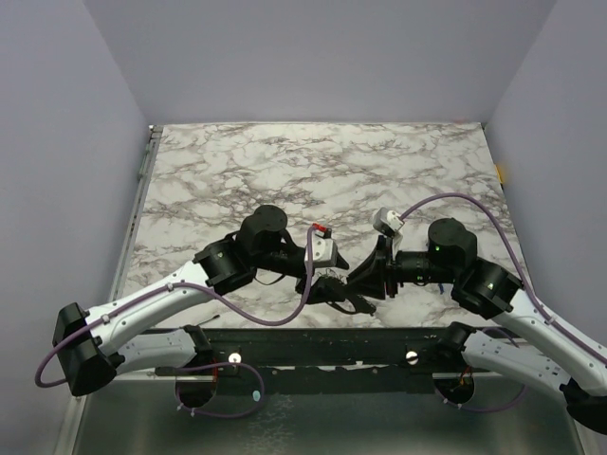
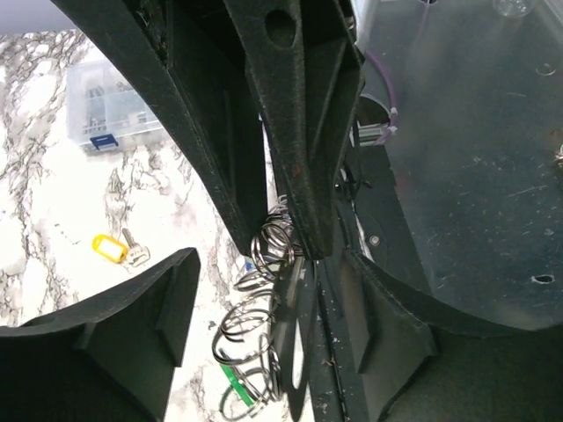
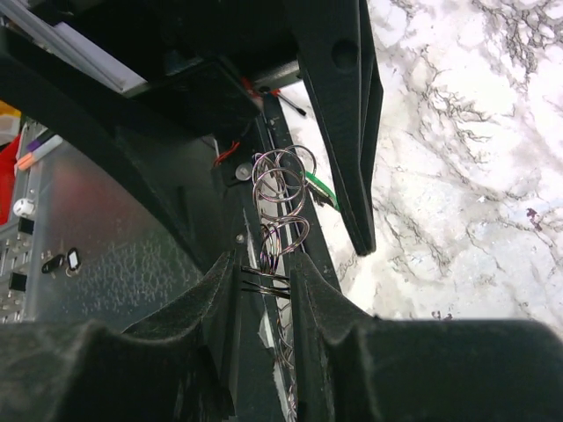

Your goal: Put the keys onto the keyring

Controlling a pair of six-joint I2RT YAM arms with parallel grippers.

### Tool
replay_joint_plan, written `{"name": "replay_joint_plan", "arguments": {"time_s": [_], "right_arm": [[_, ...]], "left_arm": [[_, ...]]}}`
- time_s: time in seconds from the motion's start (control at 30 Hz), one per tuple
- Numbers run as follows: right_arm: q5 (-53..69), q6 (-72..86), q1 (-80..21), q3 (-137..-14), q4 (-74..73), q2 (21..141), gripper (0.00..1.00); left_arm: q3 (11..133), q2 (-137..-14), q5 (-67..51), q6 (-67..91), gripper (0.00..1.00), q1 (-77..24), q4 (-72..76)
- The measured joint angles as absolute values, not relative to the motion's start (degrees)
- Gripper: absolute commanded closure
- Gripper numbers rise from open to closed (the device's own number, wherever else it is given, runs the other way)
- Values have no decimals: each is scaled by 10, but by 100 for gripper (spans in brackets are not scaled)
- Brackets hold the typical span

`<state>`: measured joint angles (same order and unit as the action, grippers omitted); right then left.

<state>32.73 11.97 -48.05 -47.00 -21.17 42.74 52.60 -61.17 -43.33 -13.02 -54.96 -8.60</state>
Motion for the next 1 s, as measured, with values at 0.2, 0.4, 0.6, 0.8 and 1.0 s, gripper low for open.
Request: {"name": "replay_joint_plan", "arguments": {"time_s": [0.2, 0.4, 0.6, 0.8, 1.0], "right_arm": [[338, 119, -481, -476, -211, 428, 75], [339, 117, -479, -478, -213, 426, 70], [332, 116, -481, -492, -214, 426, 16], [259, 121, -482, -497, -207, 384, 17], [221, 117, -482, -501, -192, 318, 26]], "left_arm": [[527, -637, -440, -127, 52, -549, -78], [527, -638, -441, -130, 100, -549, -76], [525, -639, -444, -120, 100, -544, -62], [499, -618, -444, -92, 100, -533, -12], [456, -577, -441, -31, 100, -508, 69]]}}
